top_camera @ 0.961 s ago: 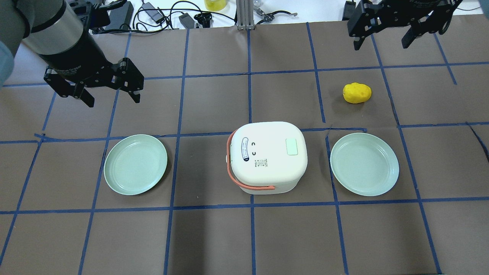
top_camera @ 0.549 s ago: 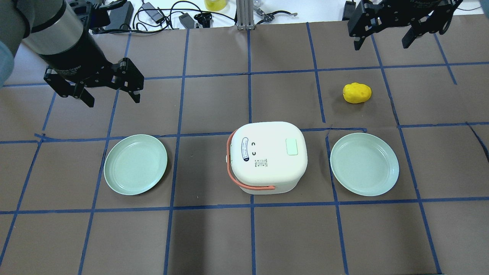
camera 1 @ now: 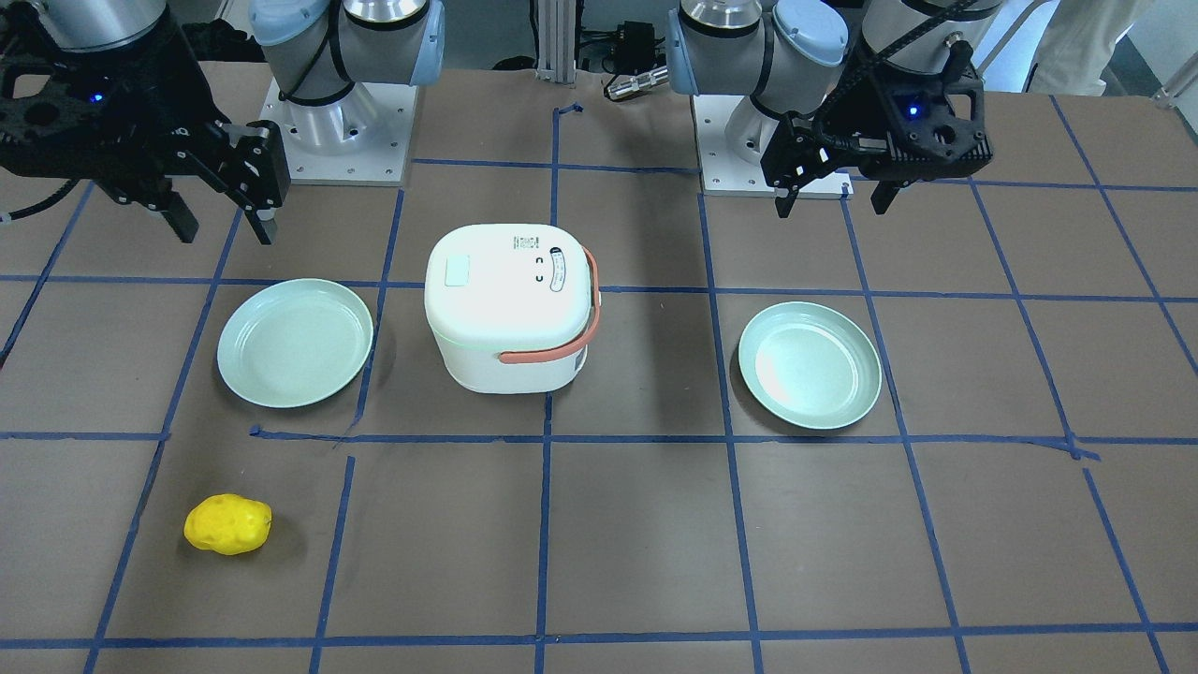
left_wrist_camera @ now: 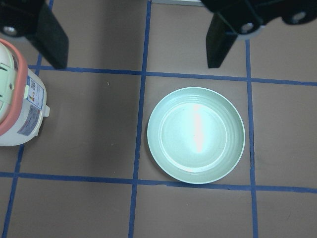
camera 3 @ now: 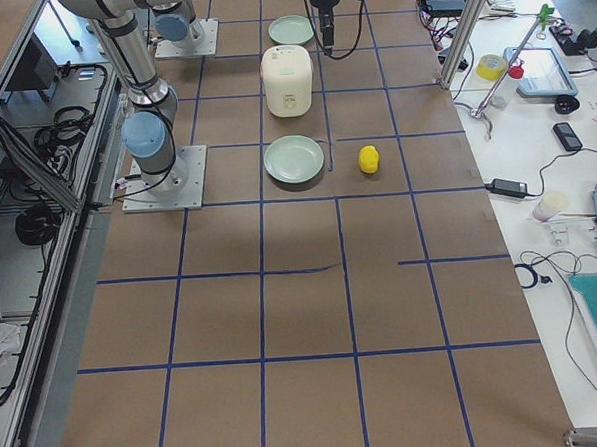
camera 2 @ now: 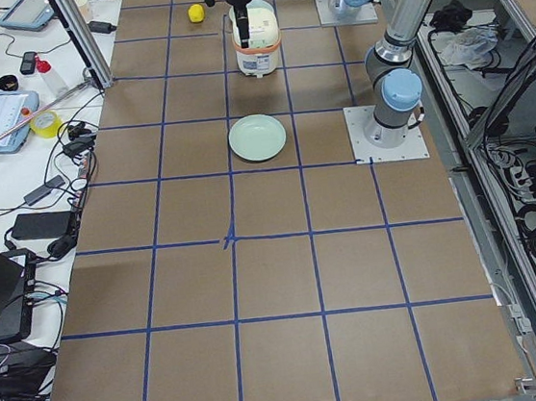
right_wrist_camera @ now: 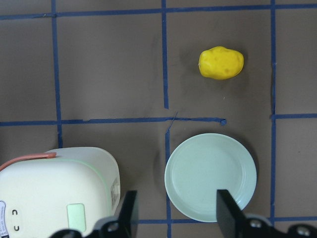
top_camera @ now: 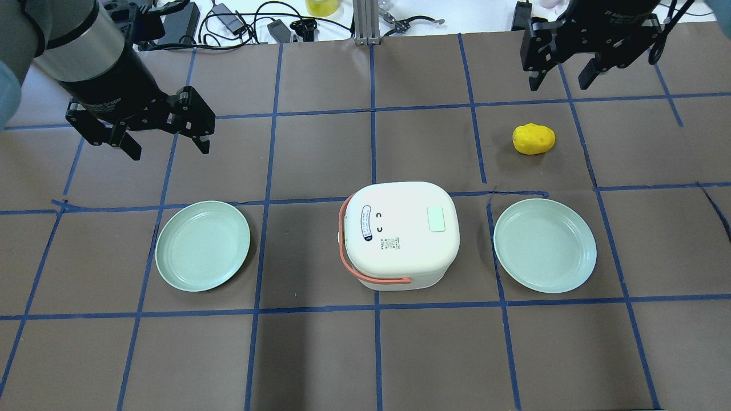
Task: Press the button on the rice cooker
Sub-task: 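Move the right gripper down over the rice cooker's lid button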
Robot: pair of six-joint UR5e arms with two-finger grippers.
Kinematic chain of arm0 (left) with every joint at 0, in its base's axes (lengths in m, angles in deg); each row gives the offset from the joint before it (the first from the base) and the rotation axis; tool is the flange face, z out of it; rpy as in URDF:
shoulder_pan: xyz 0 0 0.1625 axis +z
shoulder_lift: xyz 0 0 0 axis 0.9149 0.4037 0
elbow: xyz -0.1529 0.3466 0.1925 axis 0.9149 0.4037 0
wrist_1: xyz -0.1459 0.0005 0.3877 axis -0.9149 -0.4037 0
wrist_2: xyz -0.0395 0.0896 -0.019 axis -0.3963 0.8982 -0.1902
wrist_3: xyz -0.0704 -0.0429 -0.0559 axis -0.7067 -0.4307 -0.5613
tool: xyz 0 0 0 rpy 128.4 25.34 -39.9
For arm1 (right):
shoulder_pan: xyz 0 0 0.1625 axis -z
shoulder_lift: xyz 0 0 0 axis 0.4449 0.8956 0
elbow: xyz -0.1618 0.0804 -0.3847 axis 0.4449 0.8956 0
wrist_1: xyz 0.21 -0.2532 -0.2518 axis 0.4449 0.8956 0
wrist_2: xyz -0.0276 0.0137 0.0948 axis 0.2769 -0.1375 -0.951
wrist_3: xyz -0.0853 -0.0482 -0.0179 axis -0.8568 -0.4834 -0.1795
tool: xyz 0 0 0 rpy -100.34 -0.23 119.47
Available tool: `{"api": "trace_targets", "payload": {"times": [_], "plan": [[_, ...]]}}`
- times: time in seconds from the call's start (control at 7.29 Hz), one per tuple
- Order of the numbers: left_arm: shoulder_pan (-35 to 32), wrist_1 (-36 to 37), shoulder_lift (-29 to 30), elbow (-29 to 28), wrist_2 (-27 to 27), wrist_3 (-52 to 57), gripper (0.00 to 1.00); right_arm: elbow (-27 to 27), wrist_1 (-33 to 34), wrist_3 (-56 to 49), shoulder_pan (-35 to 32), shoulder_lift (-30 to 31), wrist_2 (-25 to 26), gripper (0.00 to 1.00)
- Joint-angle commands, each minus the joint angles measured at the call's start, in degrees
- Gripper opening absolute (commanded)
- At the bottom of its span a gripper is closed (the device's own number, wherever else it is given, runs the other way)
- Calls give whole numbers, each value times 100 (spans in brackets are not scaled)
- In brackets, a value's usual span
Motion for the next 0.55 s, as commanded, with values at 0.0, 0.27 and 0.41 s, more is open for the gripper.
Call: {"api": "trace_targets", "payload": {"times": [0.0, 0.27, 0.41], "plan": [[0, 0, 0, 0, 0, 0, 100, -355, -116, 14, -62, 195, -253, 17], [0, 0, 0, 0, 0, 0, 100, -732, -117, 345, -709, 187, -297, 11], [0, 0, 0, 0, 0, -9, 100, -1057, 14, 435, -1000, 135, -306, 10]]}}
